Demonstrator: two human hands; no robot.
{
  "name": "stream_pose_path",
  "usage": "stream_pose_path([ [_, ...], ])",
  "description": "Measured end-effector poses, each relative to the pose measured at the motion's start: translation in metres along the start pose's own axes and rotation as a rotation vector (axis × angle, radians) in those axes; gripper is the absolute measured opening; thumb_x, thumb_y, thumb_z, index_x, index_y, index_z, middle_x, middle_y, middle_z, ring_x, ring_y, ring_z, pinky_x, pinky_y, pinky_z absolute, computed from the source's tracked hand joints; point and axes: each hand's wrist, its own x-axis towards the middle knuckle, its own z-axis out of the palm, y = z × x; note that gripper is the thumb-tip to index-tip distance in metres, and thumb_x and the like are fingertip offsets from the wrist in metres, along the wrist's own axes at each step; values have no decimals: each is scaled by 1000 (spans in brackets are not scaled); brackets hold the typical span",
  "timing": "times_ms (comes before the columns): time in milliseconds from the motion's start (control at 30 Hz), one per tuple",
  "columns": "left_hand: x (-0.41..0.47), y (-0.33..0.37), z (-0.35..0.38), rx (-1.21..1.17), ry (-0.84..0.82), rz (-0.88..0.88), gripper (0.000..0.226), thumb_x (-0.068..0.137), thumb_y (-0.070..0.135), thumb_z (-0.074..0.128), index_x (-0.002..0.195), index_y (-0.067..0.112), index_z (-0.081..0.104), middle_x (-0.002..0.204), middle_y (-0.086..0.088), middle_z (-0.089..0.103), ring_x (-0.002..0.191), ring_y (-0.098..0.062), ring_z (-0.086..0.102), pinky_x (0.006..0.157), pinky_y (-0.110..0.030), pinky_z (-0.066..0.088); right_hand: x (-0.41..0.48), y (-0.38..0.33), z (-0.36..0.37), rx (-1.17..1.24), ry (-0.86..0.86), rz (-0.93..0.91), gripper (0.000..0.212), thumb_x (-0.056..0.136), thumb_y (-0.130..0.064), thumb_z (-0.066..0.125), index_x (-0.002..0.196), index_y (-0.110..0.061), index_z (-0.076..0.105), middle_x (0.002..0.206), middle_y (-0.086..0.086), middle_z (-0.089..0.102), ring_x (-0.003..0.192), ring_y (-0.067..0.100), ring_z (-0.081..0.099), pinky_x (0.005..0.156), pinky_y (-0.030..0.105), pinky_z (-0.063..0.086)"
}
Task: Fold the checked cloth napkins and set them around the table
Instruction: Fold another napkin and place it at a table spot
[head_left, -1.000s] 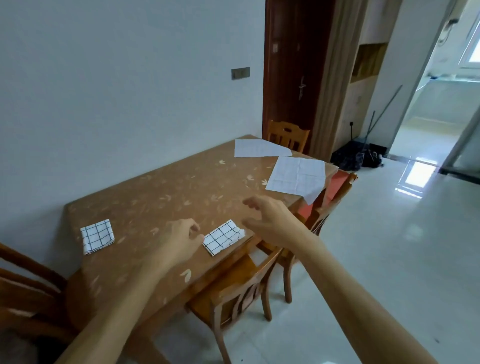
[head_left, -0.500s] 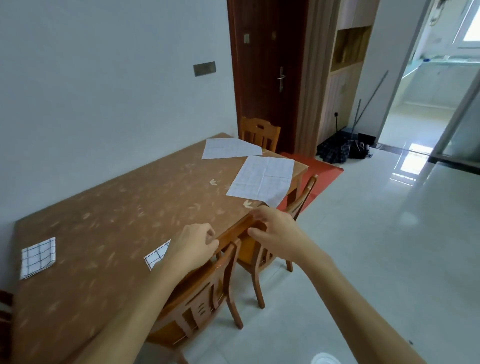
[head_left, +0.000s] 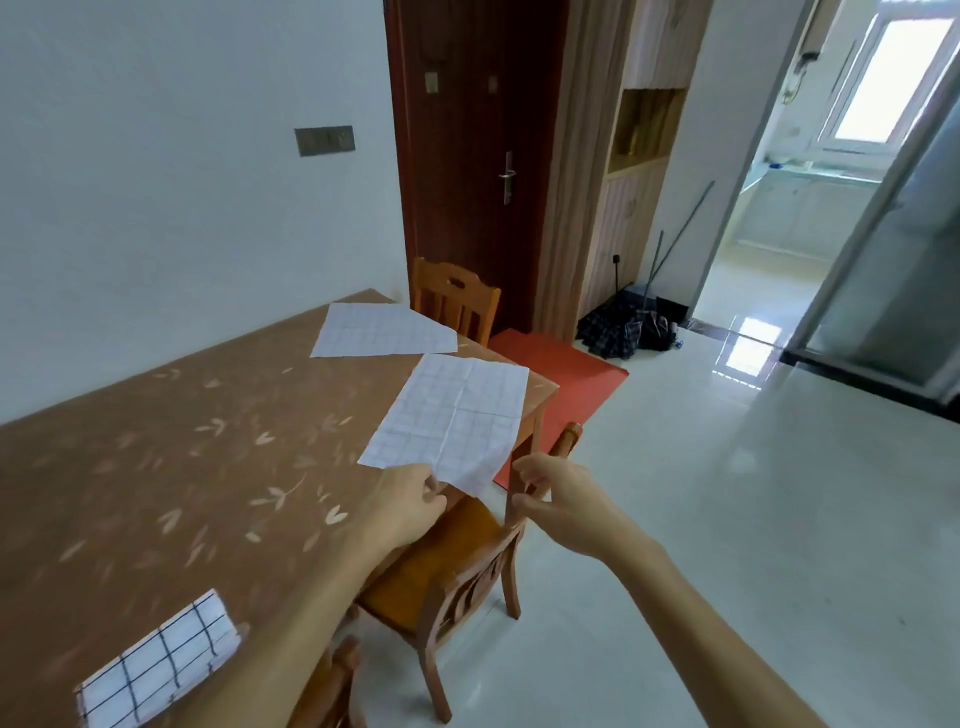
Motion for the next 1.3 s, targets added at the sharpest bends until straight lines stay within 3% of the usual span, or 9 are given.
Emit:
stream_pose_path([
  [133, 58, 1, 8, -6, -24, -13, 19, 97, 34, 54, 107, 21, 64, 105, 3, 65, 86, -9, 59, 58, -18, 42, 68, 20, -5, 17, -18, 32, 43, 92, -29, 58, 133, -21, 52, 129, -4, 60, 115, 10, 57, 94, 24, 48],
  [300, 117, -13, 29, -60, -98, -75, 13, 95, 30, 57, 97, 19, 64, 98, 1, 65, 85, -9, 61, 77, -30, 54, 140, 44, -2, 22, -106, 67, 44, 91, -31, 59, 134, -22, 51, 125, -5, 61, 115, 13, 58, 98, 30, 49],
  [567, 219, -24, 67, -73, -123, -255, 13, 92, 27, 58, 97, 17, 64, 93, 0, 64, 79, -11, 60, 61, -23, 46, 270, 89, 16, 26, -276, 61, 46, 93, -30, 59, 137, -21, 48, 130, -2, 58, 112, 14, 57, 86, 21, 46],
  [767, 284, -36, 90, -91, -135, -449, 10, 91, 29, 58, 94, 22, 64, 93, 4, 65, 84, -11, 63, 79, -35, 59, 351, 133, 44, 0, -551, 128, 52, 93, -31, 59, 141, -19, 44, 137, 3, 54, 120, 18, 53, 90, 24, 43],
  [900, 322, -57, 104, -26, -166, -543, 21, 96, 29, 54, 112, 16, 61, 113, -1, 63, 100, -16, 60, 86, -35, 54, 394, 163, 58, -63, -694, 213, 60, 93, -29, 57, 145, -12, 34, 142, 12, 46, 123, 26, 51, 87, 27, 41],
  [1000, 341, -76, 118, 29, -154, -596, 38, 98, 33, 53, 132, 16, 53, 133, -5, 53, 118, -23, 54, 96, -36, 49, 416, 181, 68, 16, -648, 364, 68, 90, -18, 60, 143, -1, 20, 135, 20, 49, 112, 31, 54, 76, 27, 41],
  [1100, 363, -101, 126, 95, -86, -650, 48, 98, 31, 52, 142, 14, 42, 145, -9, 45, 132, -27, 44, 102, -38, 45, 432, 197, 79, 120, -592, 484, 87, 88, -9, 60, 148, 7, -2, 137, 21, 49, 120, 33, 53, 83, 29, 45],
  [1200, 381, -123, 127, 101, -39, -715, 56, 98, 32, 54, 147, 15, 34, 154, -12, 31, 136, -32, 40, 97, -42, 48, 442, 209, 88, 194, -526, 521, 82, 89, -9, 60, 146, 2, 3, 136, 18, 50, 122, 35, 52, 90, 33, 46],
  [1300, 394, -139, 131, 52, -31, -721, 65, 97, 34, 57, 151, 14, 26, 158, -15, 25, 139, -36, 37, 106, -48, 43, 447, 213, 93, 231, -486, 549, 74, 90, -12, 61, 143, -3, 10, 127, 21, 55, 111, 36, 58, 79, 36, 47],
])
